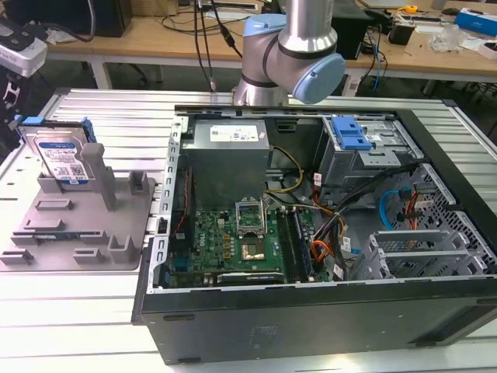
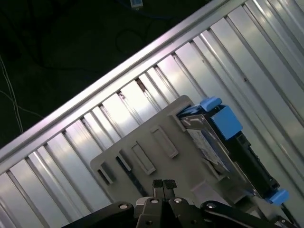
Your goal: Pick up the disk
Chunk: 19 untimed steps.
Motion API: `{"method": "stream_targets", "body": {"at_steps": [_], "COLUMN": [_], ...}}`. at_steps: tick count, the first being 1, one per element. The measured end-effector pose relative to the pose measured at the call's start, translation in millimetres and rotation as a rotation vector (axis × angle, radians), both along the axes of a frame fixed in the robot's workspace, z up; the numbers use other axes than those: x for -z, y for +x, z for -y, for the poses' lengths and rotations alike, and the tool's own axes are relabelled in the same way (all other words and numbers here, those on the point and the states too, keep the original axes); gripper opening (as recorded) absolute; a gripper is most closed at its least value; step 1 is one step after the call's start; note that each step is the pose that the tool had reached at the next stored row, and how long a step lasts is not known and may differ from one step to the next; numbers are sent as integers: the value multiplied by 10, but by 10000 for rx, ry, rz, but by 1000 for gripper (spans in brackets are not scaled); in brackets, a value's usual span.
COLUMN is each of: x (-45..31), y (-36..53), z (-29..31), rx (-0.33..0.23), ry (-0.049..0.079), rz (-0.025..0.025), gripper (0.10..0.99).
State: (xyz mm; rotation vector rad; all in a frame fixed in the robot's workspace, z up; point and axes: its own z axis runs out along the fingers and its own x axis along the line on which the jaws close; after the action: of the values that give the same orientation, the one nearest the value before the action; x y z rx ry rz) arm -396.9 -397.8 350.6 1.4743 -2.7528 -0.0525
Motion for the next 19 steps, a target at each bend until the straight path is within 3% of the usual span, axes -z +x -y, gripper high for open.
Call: {"method": "stream_targets", "body": {"at_steps": [8, 13, 15, 16, 19], "x": [0, 0, 1, 2, 5], "y": [0, 0, 0, 0, 0], "z": [0, 0, 0, 0, 0], "rx": [-1902, -3008, -3395, -3586, -4153], "ry": [0, 0, 0, 0, -1], "rz": [0, 0, 1, 2, 5], "gripper": [114, 416, 416, 482, 482]}}
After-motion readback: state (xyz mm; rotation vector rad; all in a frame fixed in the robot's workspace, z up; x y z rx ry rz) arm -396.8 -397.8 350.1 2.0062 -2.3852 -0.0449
